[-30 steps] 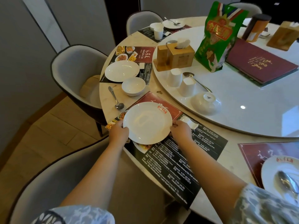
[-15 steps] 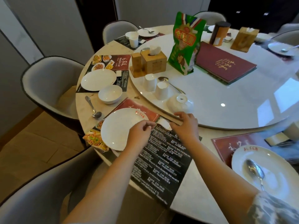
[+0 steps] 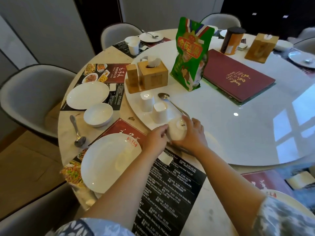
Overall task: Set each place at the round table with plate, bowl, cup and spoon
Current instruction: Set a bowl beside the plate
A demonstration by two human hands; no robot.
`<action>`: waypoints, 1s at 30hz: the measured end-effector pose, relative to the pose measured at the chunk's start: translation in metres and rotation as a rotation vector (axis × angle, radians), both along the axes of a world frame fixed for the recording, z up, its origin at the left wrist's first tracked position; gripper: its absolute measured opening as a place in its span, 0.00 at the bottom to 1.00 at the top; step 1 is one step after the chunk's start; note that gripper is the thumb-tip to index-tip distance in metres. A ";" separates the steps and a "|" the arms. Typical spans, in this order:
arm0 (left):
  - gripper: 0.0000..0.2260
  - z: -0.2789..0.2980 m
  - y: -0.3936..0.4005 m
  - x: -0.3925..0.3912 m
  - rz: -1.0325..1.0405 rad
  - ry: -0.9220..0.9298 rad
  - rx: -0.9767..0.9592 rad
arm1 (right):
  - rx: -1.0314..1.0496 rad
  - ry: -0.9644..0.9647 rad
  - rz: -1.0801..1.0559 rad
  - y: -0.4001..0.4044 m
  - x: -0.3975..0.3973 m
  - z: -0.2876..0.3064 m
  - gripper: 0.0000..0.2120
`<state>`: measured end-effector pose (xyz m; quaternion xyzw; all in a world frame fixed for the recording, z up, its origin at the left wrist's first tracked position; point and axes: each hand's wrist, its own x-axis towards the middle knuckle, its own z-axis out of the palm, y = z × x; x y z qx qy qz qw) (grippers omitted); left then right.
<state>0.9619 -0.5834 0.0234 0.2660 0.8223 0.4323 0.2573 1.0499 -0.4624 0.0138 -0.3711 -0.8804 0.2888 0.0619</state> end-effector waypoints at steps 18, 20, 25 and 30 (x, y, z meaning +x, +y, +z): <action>0.11 0.022 -0.107 0.042 0.078 0.100 0.413 | -0.998 0.427 -0.091 -0.108 0.080 0.036 0.25; 0.09 0.017 -0.128 0.051 0.098 0.215 0.258 | -1.024 0.409 -0.254 -0.129 0.091 0.030 0.26; 0.12 0.004 -0.166 0.066 0.118 0.248 -0.021 | -0.943 0.373 -0.362 -0.169 0.107 0.022 0.20; 0.13 -0.009 -0.184 0.072 0.121 0.100 -0.132 | -0.910 0.202 -0.384 -0.184 0.107 0.015 0.19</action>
